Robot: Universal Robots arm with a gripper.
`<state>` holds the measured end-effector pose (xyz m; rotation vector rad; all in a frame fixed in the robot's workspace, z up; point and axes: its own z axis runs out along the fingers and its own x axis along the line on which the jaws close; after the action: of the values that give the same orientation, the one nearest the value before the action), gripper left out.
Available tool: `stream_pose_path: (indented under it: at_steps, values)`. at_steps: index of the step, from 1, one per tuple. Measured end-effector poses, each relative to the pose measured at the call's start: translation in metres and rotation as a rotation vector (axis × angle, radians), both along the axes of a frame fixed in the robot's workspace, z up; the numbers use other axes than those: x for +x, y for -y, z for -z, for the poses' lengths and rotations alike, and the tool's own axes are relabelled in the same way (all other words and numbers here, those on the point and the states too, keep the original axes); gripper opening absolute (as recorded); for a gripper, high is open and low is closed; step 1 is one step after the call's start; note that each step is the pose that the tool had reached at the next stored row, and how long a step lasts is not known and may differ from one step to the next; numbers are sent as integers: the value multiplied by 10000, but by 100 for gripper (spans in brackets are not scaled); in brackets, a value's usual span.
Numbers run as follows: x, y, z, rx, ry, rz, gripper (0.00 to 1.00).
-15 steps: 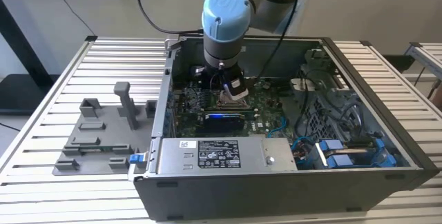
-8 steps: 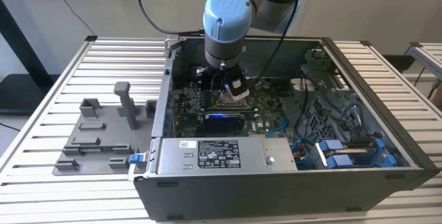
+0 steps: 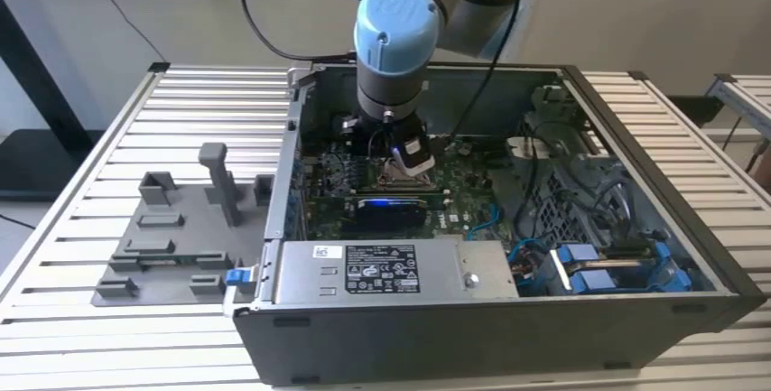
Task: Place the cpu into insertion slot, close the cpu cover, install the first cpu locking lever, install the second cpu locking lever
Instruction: 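Install the first cpu locking lever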
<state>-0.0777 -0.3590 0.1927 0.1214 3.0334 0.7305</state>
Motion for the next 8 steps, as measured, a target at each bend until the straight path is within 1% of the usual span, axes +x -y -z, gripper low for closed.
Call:
stream_pose_path:
  at_steps: [4, 8]
  values:
    - [3, -4, 7, -4, -3, 1, 11]
    - [26, -4, 21, -5, -4, 1, 11]
